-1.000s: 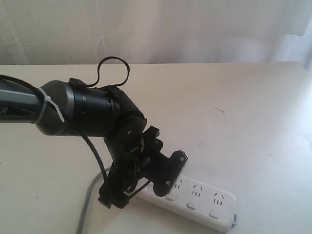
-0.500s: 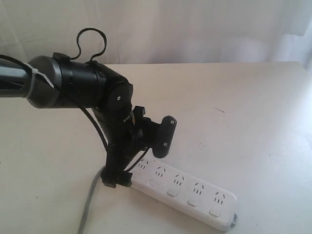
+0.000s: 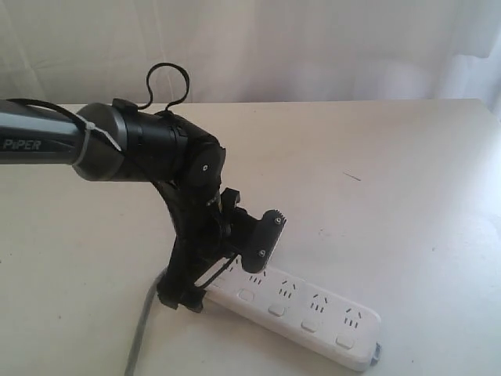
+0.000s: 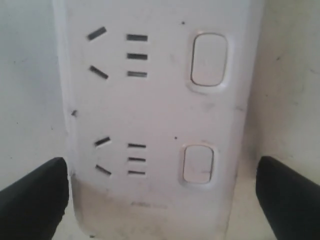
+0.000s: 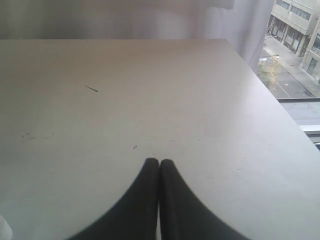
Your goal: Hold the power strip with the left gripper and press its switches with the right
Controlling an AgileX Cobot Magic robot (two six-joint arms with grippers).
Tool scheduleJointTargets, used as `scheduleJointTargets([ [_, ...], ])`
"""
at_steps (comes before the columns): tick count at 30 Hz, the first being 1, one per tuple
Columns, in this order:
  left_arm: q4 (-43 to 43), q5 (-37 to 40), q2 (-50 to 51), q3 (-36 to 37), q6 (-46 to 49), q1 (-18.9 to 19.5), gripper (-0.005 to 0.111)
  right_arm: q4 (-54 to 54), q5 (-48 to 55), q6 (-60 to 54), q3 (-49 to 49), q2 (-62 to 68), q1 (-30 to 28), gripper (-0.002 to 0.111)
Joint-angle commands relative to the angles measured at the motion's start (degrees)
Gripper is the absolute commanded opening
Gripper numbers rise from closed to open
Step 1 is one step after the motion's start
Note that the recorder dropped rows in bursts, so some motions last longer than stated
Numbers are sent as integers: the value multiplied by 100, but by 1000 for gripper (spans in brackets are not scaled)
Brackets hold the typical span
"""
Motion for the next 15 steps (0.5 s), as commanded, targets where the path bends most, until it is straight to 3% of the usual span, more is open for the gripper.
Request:
scheduleJointTargets([
  [1, -53, 159, 87, -121, 35, 18, 105, -12, -45, -25, 31, -38, -52, 0],
  [8, -113, 1099, 218, -121, 179, -6, 105, -12, -45, -25, 31, -38, -52, 0],
  [15, -178, 1261, 218, -109, -331, -6, 105, -12, -45, -25, 31, -38, -52, 0],
])
